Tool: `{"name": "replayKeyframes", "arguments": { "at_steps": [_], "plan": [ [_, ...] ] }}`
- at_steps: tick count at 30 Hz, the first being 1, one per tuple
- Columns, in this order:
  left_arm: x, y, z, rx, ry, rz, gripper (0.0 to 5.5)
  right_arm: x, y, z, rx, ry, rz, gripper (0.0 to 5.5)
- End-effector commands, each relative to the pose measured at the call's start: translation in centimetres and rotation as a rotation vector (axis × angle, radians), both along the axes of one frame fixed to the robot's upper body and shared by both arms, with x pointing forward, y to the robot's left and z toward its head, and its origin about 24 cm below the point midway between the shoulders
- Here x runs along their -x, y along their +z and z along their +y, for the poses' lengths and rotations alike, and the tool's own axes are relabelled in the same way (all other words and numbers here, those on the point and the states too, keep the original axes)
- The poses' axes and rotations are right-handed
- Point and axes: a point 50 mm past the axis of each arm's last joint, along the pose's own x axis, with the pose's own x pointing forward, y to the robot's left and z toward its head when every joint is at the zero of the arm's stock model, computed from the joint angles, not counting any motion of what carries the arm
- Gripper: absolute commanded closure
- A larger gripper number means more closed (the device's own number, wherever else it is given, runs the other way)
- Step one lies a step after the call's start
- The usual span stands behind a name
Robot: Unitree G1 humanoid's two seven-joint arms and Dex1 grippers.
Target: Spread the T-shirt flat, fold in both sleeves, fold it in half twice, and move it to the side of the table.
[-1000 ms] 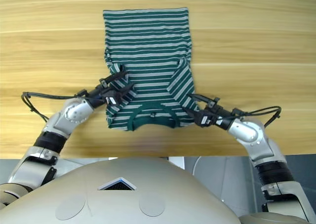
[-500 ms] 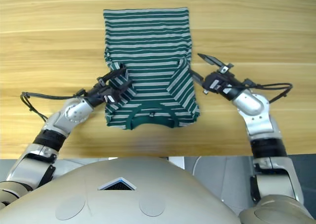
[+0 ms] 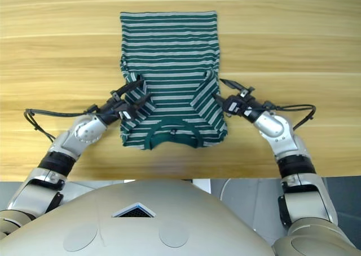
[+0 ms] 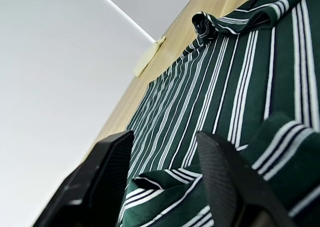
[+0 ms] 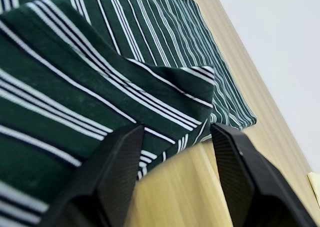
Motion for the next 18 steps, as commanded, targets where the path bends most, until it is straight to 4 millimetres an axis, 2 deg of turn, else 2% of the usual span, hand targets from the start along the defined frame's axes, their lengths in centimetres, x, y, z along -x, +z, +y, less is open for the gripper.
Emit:
{"name": "replayKeyframes", "arguments": {
  "at_steps": [1,4,6,14,18],
  "plan": [
    [0.0,-0.5,0.6,-0.033,0.021,0.021,3.15,0.0,1.7,0.5,-0.079,0.025,-0.07,3.04],
    [-0.2,-0.1,0.9,-0.028,0.04,-0.003,3.15,-1.7,4.6,1.7,-0.195,0.006,-0.198,3.04],
    [-0.3,0.5,1.0,-0.01,0.053,-0.035,3.15,-2.8,4.9,2.2,-0.195,-0.016,-0.217,3.04],
    [0.3,4.0,0.4,0.171,0.081,-0.168,3.15,-5.0,0.9,3.4,-0.064,-0.101,-0.138,3.04],
    [0.9,4.5,0.8,0.198,0.092,-0.166,3.15,-5.6,-0.7,3.7,-0.017,-0.132,-0.108,3.04]
  ]
}}
